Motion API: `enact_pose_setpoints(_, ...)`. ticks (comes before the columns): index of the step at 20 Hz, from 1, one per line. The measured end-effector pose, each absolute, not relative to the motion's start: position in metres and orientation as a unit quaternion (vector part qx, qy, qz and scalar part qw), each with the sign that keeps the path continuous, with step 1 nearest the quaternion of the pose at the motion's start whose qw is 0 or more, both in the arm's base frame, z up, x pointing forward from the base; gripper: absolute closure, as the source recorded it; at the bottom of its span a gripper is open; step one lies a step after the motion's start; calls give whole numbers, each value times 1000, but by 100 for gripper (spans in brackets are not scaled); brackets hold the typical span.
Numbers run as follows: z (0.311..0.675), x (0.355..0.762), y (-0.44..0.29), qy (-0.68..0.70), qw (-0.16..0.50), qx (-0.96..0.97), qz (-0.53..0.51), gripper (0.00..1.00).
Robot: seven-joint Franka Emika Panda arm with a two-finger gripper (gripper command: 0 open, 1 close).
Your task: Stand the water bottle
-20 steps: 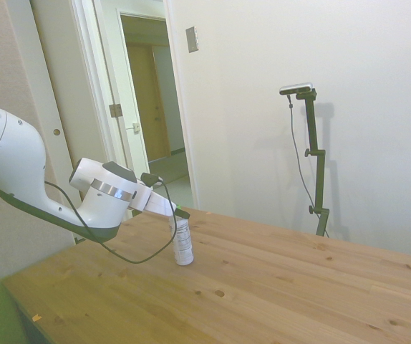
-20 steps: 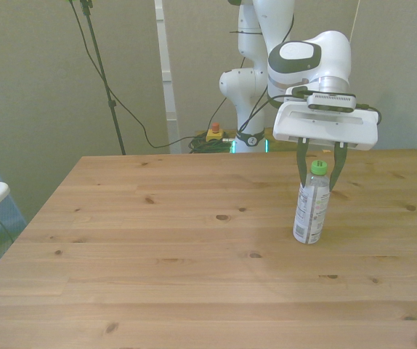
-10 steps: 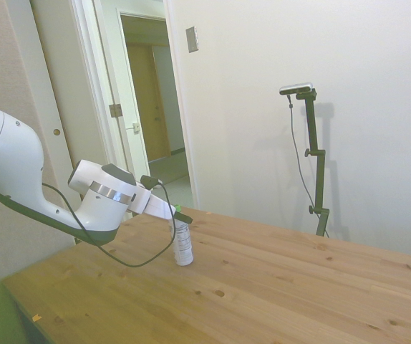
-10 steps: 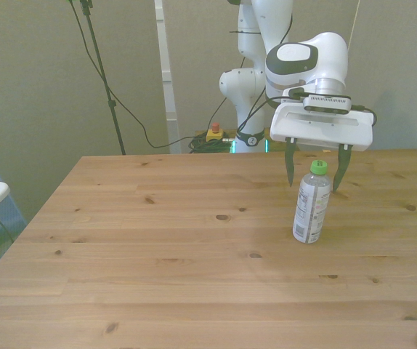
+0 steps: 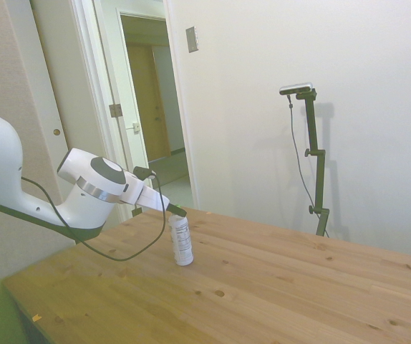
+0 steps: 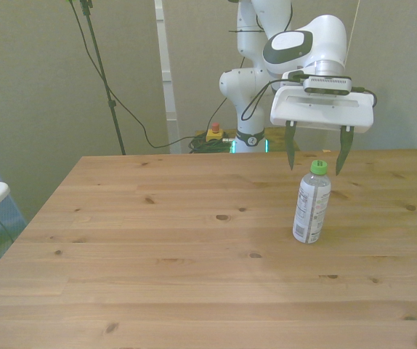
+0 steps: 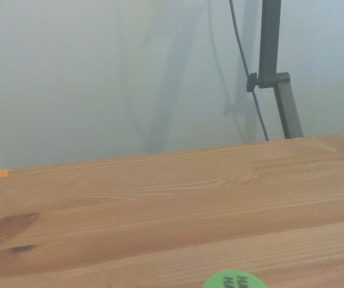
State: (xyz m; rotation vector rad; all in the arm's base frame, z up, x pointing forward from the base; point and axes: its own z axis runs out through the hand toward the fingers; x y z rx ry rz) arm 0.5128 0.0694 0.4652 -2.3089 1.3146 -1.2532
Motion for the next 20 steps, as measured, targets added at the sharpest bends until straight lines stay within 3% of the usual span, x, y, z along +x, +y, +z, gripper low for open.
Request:
enact_pose_setpoints(14, 495, 455, 91, 410, 79, -870, -263, 0)
enact_pose_setpoints(20, 484, 428, 85, 403, 39, -892, -201, 0)
